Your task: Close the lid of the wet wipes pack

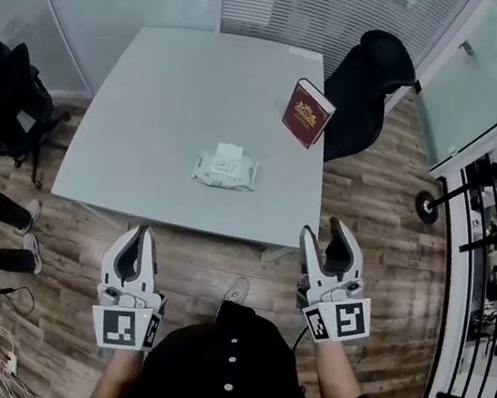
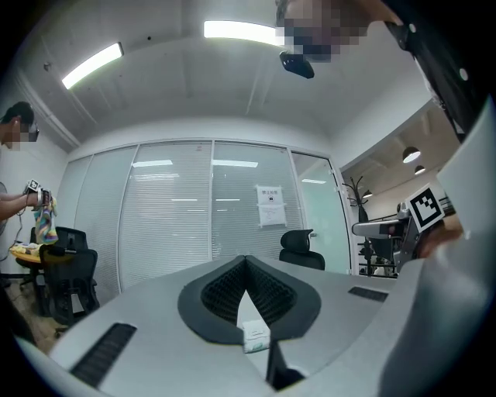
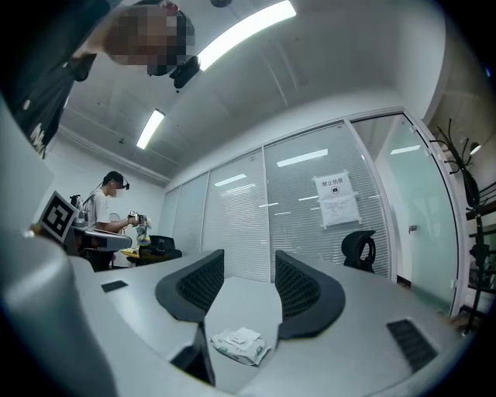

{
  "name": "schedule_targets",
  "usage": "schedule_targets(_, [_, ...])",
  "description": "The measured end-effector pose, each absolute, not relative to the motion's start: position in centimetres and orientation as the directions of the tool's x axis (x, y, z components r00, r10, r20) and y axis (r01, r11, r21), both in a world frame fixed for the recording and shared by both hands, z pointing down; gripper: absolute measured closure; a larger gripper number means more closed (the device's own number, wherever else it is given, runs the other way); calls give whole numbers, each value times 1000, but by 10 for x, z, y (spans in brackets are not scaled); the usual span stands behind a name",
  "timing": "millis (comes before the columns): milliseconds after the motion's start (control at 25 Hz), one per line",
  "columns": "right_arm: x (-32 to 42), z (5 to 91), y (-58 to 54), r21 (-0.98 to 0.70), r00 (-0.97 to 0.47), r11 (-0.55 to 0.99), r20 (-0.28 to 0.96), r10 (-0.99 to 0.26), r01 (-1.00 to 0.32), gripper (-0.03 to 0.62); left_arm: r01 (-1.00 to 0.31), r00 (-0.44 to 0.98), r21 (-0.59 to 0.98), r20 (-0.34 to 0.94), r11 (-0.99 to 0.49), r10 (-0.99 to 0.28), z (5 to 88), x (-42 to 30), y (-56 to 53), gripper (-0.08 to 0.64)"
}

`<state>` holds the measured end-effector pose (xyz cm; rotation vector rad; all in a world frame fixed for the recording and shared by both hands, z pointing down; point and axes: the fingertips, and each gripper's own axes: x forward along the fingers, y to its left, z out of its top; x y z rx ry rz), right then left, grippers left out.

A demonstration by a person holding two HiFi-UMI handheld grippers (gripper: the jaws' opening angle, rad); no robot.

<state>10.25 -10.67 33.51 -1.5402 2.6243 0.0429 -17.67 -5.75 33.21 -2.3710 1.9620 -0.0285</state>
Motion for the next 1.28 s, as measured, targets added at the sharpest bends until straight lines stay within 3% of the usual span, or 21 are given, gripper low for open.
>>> schedule_targets(1280, [95,372,-257,-129,-618,617,-35,-785,-776,385,-996,59,-67,50,-62,-997,350,-165,-167,555])
